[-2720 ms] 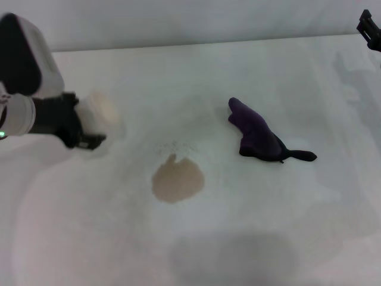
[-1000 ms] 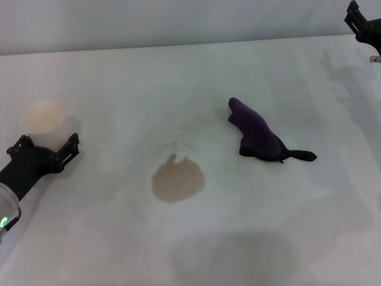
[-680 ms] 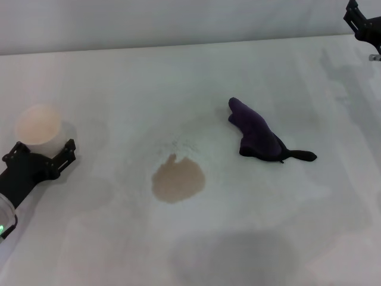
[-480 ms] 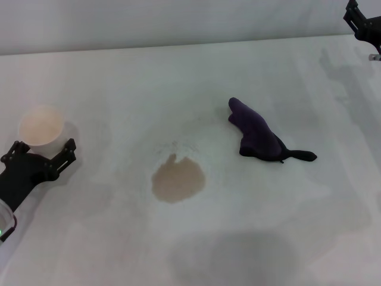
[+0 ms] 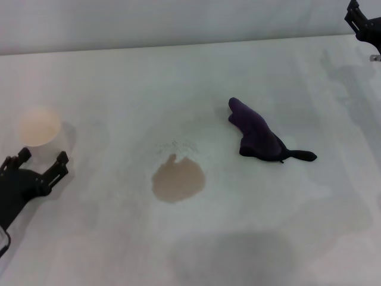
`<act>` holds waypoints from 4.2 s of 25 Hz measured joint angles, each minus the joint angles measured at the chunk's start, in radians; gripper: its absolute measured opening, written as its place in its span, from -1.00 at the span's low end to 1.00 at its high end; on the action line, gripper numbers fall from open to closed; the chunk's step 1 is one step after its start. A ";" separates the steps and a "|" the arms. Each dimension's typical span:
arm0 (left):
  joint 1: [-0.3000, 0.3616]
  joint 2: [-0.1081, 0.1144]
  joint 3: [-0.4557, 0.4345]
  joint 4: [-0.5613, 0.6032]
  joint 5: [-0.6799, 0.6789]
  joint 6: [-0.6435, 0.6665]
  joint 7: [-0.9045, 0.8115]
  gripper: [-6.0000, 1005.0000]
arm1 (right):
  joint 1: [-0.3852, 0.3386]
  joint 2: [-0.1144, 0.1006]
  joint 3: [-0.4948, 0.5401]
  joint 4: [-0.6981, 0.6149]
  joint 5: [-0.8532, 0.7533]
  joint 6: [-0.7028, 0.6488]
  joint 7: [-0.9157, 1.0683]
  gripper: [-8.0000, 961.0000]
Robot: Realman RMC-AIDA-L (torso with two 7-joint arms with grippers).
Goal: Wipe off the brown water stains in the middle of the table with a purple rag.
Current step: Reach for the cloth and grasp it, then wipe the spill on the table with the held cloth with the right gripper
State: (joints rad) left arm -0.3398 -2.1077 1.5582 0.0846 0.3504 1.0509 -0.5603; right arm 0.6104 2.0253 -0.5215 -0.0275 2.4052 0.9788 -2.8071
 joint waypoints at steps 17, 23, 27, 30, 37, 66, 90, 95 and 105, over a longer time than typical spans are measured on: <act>0.136 0.006 0.040 0.001 -0.028 0.378 -0.068 0.77 | -0.053 -0.044 -0.741 -0.429 -0.150 -0.203 0.670 0.78; 0.135 0.011 0.038 0.001 -0.144 0.398 -0.063 0.77 | -0.015 -0.090 -0.861 -0.775 -0.975 -0.194 1.397 0.78; 0.131 0.015 0.038 0.001 -0.221 0.400 -0.063 0.77 | -0.015 -0.071 -0.839 -0.924 -1.288 -0.089 1.638 0.77; 0.131 0.018 0.037 -0.001 -0.273 0.398 -0.062 0.77 | -0.057 -0.031 -0.837 -1.089 -1.568 -0.004 1.800 0.77; 0.131 0.022 0.037 -0.007 -0.368 0.394 -0.035 0.77 | -0.206 -0.012 -0.889 -1.290 -1.712 0.096 1.878 0.76; 0.081 0.025 0.037 -0.010 -0.492 0.357 0.030 0.77 | -0.123 -0.013 -0.813 -0.946 -1.611 0.056 1.943 0.54; 0.072 0.026 0.037 -0.002 -0.492 0.357 0.029 0.77 | -0.075 -0.007 -0.924 -0.991 -1.388 0.245 1.727 -0.83; 0.054 0.026 0.037 0.001 -0.493 0.357 0.030 0.77 | -0.033 0.000 -1.222 -0.993 -1.347 0.130 1.738 -0.82; 0.026 0.026 0.037 0.000 -0.496 0.357 0.030 0.77 | 0.014 0.002 -1.520 -0.968 -1.311 -0.117 1.743 -0.84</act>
State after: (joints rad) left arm -0.3138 -2.0816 1.5954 0.0850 -0.1451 1.4081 -0.5307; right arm 0.6249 2.0277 -2.0411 -0.9959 1.0940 0.8618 -1.0642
